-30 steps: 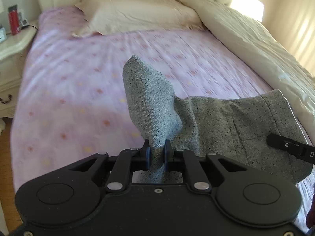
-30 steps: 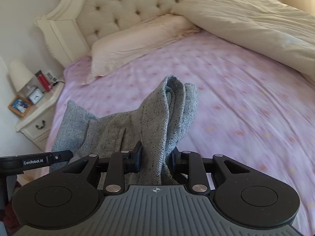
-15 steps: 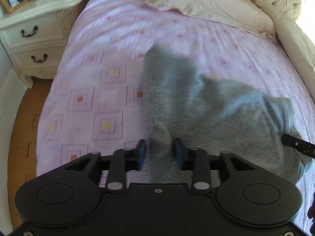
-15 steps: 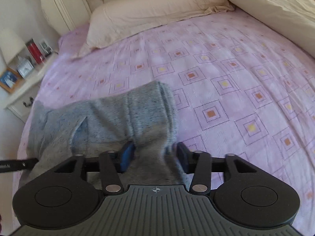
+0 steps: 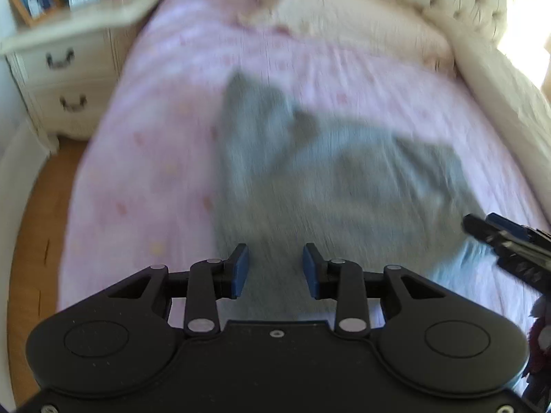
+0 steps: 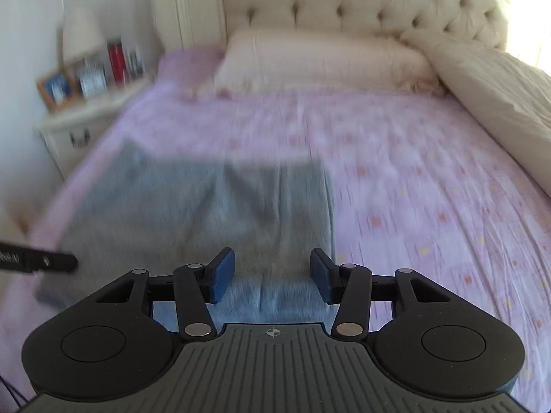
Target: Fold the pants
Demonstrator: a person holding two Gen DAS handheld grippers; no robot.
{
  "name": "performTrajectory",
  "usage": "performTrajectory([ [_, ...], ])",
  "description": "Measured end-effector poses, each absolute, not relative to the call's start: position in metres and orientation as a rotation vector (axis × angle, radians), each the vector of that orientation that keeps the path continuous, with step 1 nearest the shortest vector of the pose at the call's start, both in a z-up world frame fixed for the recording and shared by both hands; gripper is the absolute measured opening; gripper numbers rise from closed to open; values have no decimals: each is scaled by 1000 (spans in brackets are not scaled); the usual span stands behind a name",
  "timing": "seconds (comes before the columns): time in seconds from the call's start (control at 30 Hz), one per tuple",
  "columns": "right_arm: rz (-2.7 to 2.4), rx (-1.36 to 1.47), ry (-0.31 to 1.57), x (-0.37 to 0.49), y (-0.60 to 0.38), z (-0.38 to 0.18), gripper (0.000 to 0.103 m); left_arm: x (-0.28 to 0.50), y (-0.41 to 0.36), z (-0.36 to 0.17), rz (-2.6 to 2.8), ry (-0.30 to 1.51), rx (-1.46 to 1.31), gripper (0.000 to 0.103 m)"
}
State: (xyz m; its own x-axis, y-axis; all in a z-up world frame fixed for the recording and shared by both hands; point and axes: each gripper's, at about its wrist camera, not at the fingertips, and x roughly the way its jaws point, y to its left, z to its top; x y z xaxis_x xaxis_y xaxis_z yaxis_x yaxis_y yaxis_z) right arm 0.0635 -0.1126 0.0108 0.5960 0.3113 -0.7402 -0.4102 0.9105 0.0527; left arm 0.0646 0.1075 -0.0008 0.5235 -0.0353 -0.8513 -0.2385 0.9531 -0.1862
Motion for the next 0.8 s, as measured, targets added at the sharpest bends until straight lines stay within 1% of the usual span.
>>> performTrajectory([
  [0.03, 423, -141, 814, 62, -111, 10, 47, 65, 103, -9, 142, 1034, -269, 46],
  [0.1, 415, -136, 805, 59, -111, 20, 46, 66, 98, -12, 156, 1023, -240, 46],
  [0.17, 415, -70, 789, 54, -116, 36, 46, 65, 98, -3, 154, 1008, -243, 42],
  [0.27, 415, -35, 757, 41, -121, 61, 46, 58, 99, 9, 157, 972, -252, 42],
  [0.4, 412, -23, 720, 21, -124, 79, 46, 41, 93, 25, 200, 893, -215, 43],
  [0.5, 413, 8, 693, 6, -126, 81, 46, 30, 89, 30, 234, 872, -202, 47],
  [0.6, 404, 26, 680, 0, -128, 77, 46, 20, 85, 29, 257, 869, -187, 47],
  [0.8, 382, 34, 722, -6, -129, 72, 46, 12, 72, 29, 248, 858, -161, 47],
])
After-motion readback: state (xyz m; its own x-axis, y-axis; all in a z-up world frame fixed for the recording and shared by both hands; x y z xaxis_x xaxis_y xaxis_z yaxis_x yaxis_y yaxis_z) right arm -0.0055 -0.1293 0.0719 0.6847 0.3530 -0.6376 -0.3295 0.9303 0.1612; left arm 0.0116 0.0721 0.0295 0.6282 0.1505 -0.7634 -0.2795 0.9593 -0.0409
